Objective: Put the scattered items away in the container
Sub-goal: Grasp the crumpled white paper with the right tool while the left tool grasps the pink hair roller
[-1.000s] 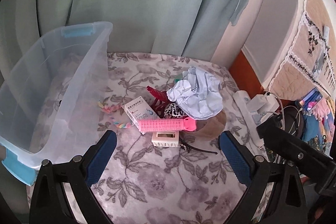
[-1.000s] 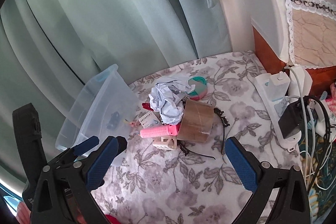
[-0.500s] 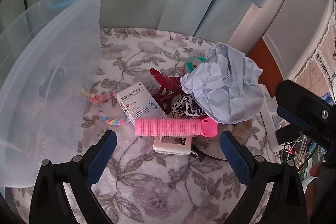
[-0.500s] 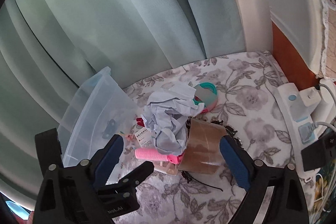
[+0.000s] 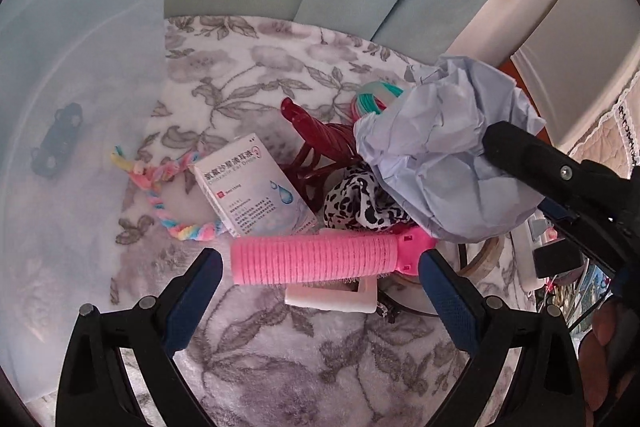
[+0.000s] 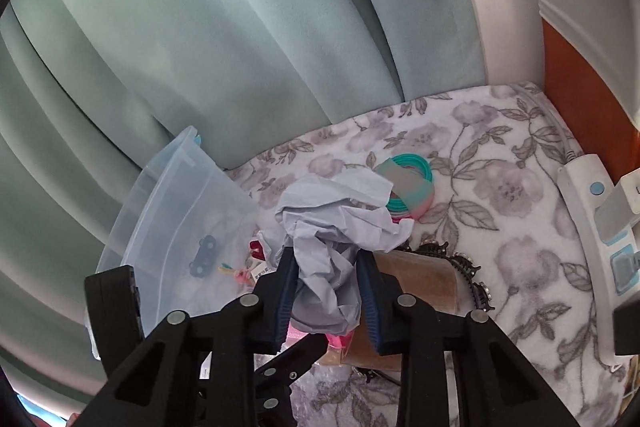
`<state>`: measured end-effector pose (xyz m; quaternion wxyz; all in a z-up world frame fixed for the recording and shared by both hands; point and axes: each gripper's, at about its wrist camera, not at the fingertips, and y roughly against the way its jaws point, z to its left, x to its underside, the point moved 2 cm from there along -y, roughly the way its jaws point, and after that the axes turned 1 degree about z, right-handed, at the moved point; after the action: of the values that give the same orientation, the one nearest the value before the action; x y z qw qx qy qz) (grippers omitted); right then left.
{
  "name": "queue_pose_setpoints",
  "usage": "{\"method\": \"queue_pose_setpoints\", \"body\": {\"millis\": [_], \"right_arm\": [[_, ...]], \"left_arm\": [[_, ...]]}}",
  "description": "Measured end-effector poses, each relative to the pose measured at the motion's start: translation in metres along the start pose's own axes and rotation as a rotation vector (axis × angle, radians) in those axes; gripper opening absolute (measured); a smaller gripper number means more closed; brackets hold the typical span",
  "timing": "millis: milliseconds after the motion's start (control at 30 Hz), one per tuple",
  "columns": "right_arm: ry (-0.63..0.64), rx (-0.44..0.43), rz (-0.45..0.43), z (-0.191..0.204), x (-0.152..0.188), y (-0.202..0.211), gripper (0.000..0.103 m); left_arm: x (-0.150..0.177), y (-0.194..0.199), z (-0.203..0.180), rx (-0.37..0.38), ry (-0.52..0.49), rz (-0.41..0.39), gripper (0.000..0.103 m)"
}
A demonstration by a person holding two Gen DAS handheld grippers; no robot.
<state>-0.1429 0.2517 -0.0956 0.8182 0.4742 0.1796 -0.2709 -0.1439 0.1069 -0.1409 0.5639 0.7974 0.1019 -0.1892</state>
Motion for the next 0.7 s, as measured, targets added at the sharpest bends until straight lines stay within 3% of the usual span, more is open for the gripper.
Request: {"method": "queue_pose_setpoints", "body": {"millis": [467, 700], "right_arm": [[-0.018, -0.026, -0.027, -0.017, -0.005, 0.008, 0.030], [-0.046, -0.008, -0.046, -0.032, -0.004, 0.016, 0.030]], "left_arm": [[-0.006, -0.005, -0.017, 0.035, -0.003, -0.015, 0.098], [-0.004, 0.008, -0.007, 0.075, 0.025, -0.047, 0.080]]}}
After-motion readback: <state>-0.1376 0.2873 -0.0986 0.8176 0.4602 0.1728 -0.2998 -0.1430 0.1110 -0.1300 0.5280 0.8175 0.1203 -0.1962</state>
